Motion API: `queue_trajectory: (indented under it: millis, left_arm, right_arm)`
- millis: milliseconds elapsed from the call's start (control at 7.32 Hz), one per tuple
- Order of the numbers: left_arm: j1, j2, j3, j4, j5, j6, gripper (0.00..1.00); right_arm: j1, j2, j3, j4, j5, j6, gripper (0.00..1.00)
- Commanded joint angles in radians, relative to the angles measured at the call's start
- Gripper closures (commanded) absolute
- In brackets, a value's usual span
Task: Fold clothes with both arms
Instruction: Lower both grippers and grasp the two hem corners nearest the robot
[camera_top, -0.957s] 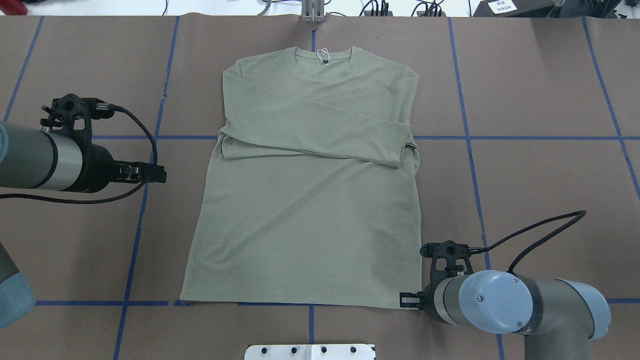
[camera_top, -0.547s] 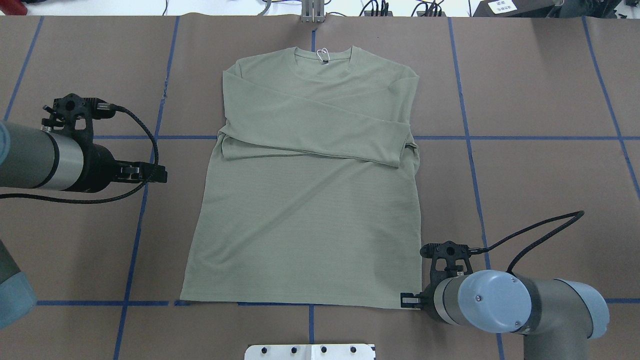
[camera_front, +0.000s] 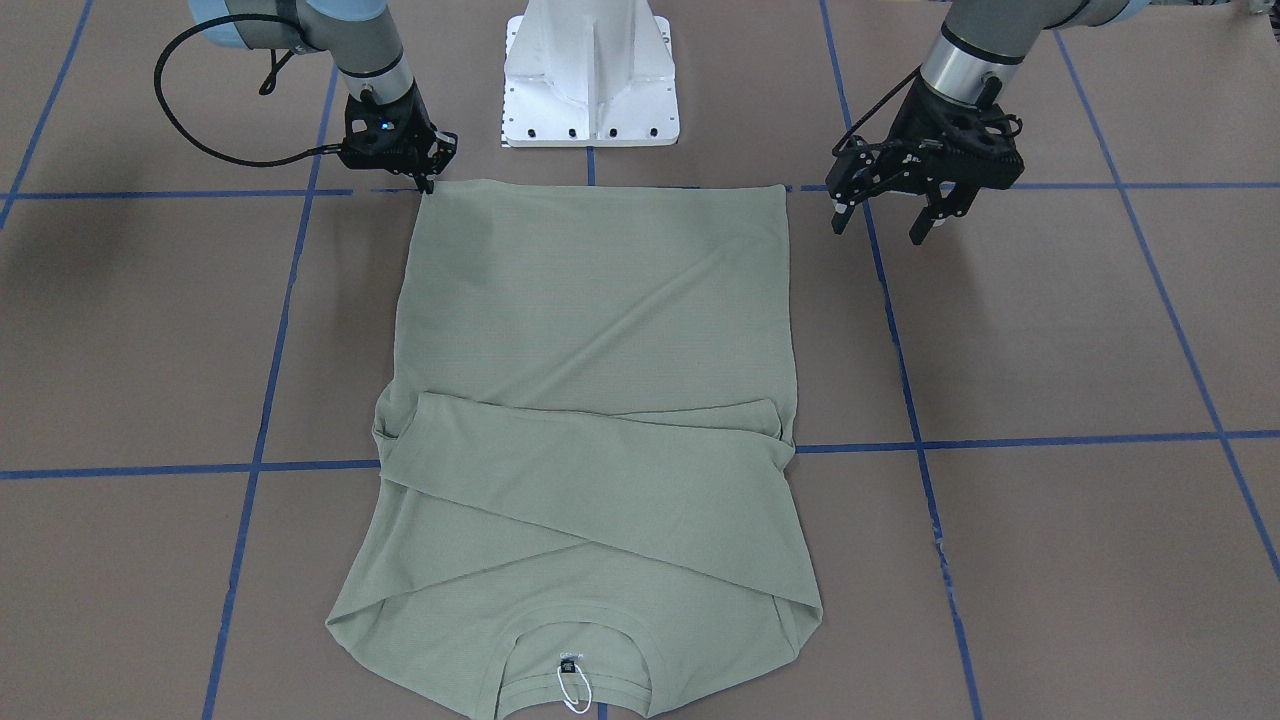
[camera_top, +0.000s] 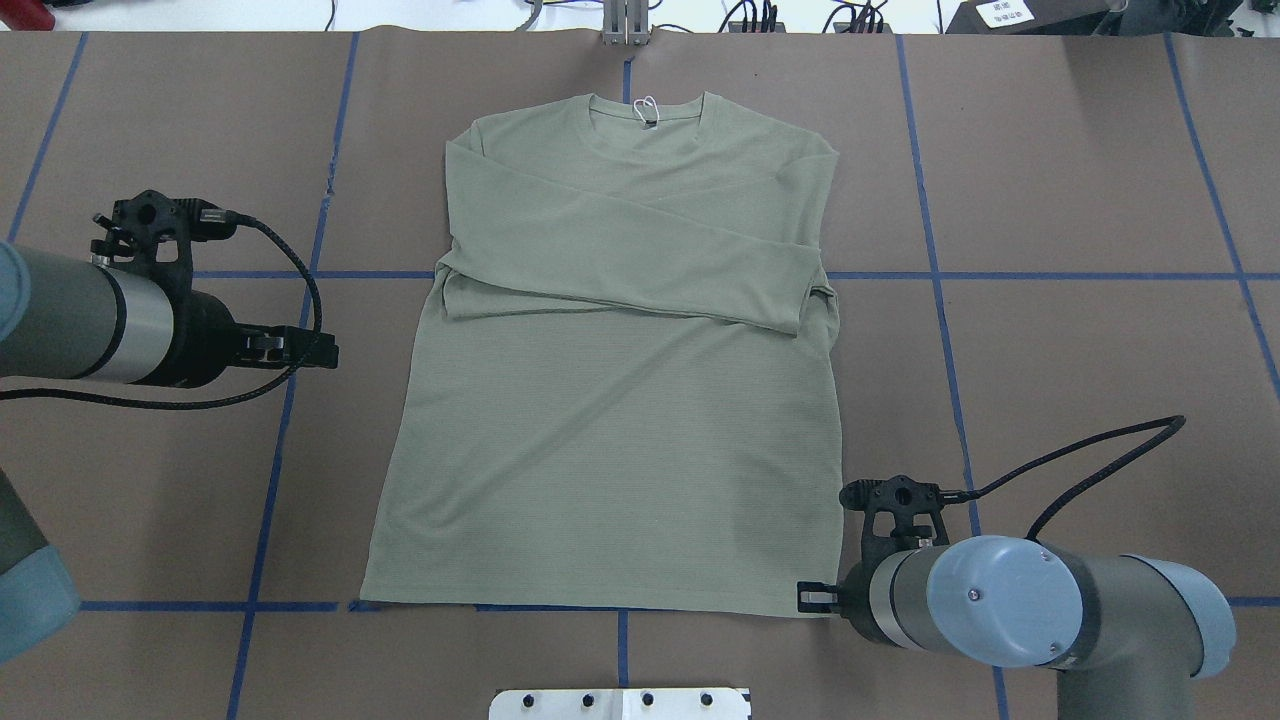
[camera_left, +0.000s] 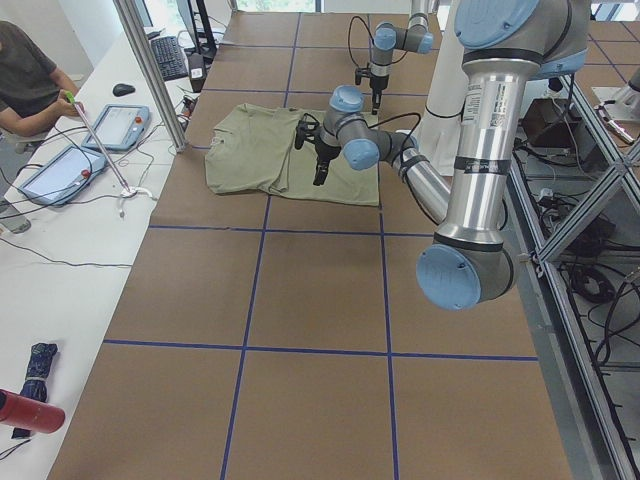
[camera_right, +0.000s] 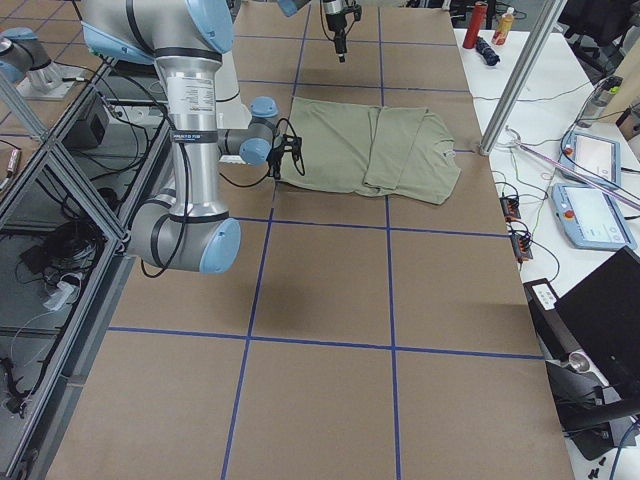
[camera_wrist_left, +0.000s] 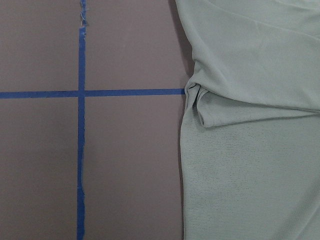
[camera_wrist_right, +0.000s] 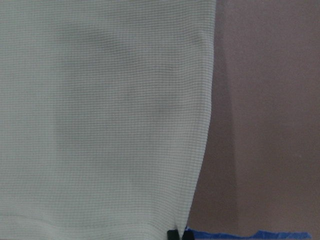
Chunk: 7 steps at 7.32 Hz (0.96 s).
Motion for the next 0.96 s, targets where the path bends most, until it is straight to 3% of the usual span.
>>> queue_trajectory:
  millis: [0, 273, 410, 820]
  left_arm:
    - [0.154, 0.002, 0.023, -0.017, 0.029, -0.237, 0.0]
    - [0.36, 0.007, 0.024, -0.006, 0.15, -0.442, 0.01]
    - [0.425, 0.008, 0.029, 0.019, 0.189, -0.493, 0.07]
    - [0.45, -0.002, 0.098, 0.06, 0.218, -0.487, 0.09]
  right_arm:
    - [0.021, -0.001, 0.056, -0.002, 0.021, 0.004, 1.0]
    - [0.042, 0.001, 0.058, 0.0, 0.038, 0.004, 1.0]
    - [0.046, 0.001, 0.058, 0.0, 0.038, 0.004, 1.0]
    - [0.053, 0.001, 0.055, 0.0, 0.041, 0.004, 1.0]
